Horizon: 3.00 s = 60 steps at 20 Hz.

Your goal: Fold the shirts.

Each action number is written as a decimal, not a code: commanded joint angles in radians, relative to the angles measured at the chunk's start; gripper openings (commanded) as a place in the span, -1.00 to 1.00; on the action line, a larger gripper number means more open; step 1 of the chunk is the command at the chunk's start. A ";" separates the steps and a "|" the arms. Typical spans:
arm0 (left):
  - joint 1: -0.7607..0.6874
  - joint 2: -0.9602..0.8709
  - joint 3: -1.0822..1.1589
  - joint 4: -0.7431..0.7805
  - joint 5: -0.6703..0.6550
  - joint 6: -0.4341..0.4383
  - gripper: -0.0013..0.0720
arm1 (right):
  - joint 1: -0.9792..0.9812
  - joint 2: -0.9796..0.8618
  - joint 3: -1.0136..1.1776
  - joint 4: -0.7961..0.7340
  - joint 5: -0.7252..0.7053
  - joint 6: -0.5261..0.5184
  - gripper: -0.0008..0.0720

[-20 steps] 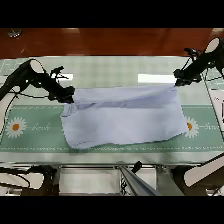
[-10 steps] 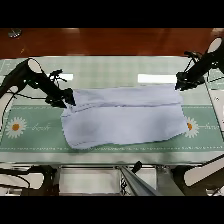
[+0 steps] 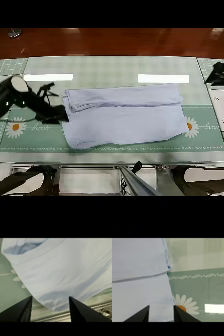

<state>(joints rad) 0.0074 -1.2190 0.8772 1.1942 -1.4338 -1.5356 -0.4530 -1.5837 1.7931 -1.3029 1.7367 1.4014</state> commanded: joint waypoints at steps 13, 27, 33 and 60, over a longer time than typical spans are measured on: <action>-0.011 0.264 -0.529 -0.209 0.192 0.050 0.49 | -0.181 0.010 -0.056 0.126 -0.109 -0.015 0.13; -0.027 0.264 -0.539 -0.301 0.395 0.069 -0.90 | -0.187 0.079 -0.349 -0.031 -0.034 -0.029 0.21; -0.027 0.264 -0.539 -0.301 0.407 0.085 -0.90 | -0.212 0.152 -0.723 0.043 -0.148 -0.156 0.51; -0.026 0.264 -0.499 -0.301 0.506 0.108 -0.90 | -0.110 0.249 -1.019 0.105 -0.435 -0.201 -0.92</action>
<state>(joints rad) -0.0189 -0.9554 0.3531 0.8925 -0.9417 -1.4456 -0.5743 -1.3693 0.7712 -1.2064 1.3273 1.2045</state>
